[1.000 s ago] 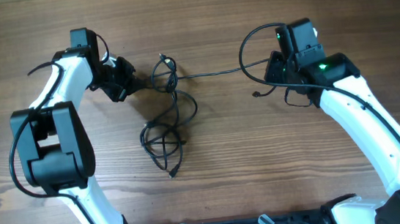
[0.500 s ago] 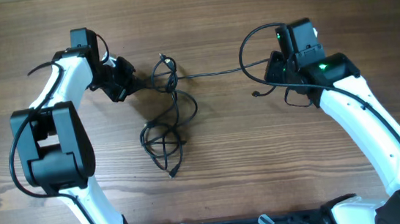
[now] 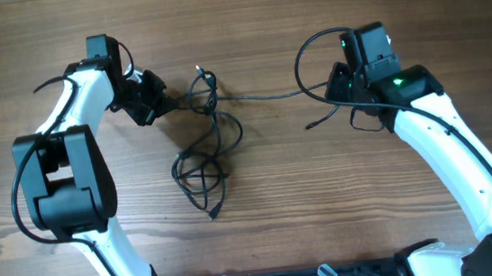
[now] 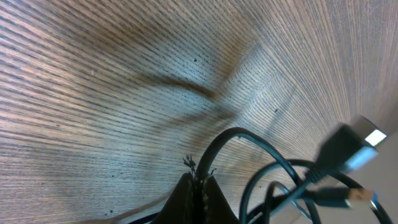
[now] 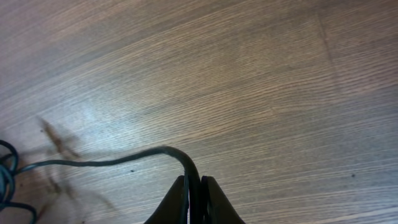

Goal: Untangle cables

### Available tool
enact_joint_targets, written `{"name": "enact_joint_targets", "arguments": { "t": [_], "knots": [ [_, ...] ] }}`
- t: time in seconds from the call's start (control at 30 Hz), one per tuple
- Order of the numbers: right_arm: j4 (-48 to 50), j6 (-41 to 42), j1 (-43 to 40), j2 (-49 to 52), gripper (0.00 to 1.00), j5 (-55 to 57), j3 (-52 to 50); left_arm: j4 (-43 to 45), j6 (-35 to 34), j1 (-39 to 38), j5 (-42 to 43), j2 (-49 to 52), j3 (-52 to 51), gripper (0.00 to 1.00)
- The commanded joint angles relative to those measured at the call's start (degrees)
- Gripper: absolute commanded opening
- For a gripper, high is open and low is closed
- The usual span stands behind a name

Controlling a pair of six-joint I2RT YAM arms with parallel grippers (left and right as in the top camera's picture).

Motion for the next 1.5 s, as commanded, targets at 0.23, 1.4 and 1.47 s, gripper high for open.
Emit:
{"name": "enact_joint_targets", "arguments": {
  "t": [0.23,1.4,1.47],
  "knots": [
    [0.4,0.7,-0.6,-1.8,0.18,-1.1,0.0,0.1,0.5,1.0,-2.0,0.5,-0.4,0.05],
    [20.9,5.8,6.9,16.9,0.59,-31.6,0.0,1.7,2.0,-4.1,-2.4,0.5,-0.4,0.11],
    [24.5,7.7,8.3,18.9,0.59,-32.8,0.0,1.7,2.0,-4.1,-2.4,0.5,-0.4,0.13]
  ]
}}
